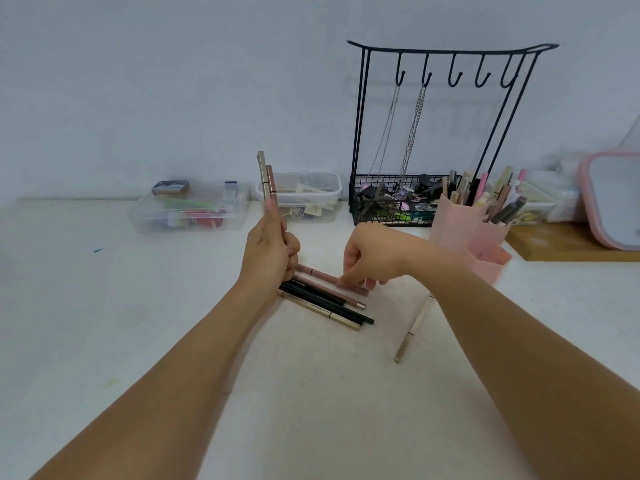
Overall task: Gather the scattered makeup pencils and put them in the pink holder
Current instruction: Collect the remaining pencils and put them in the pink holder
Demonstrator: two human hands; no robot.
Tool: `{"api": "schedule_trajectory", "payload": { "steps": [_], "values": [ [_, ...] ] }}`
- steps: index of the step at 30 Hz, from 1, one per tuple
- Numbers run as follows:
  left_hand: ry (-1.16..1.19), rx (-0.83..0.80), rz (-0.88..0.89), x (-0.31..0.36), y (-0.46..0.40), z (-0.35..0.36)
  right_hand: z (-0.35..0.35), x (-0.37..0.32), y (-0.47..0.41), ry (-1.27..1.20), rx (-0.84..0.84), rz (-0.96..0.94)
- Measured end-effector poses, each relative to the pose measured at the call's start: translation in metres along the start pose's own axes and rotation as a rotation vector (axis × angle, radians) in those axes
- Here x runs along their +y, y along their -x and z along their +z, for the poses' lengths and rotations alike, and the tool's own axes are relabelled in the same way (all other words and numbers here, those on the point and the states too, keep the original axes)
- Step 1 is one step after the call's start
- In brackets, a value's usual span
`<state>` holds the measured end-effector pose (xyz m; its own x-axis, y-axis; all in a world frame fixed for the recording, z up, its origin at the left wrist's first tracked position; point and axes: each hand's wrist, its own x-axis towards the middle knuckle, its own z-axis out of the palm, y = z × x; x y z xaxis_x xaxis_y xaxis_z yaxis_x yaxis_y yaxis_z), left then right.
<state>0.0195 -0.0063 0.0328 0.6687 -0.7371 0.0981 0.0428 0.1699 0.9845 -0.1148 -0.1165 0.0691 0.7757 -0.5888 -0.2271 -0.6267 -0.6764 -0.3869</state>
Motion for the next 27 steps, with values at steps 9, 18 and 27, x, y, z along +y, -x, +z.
{"api": "schedule_trajectory", "payload": {
  "steps": [9, 18, 27],
  "values": [
    [-0.024, -0.027, 0.028, -0.005, -0.001, -0.001, 0.003, 0.004, -0.001, -0.077, -0.036, -0.017],
    [0.084, -0.096, -0.075, -0.003, 0.005, 0.006, -0.013, -0.013, 0.009, -0.789, 0.115, -0.224],
    [0.175, -0.161, -0.076, 0.001, 0.009, 0.01, 0.007, -0.034, 0.005, -0.891, 0.155, -0.284]
  ]
}}
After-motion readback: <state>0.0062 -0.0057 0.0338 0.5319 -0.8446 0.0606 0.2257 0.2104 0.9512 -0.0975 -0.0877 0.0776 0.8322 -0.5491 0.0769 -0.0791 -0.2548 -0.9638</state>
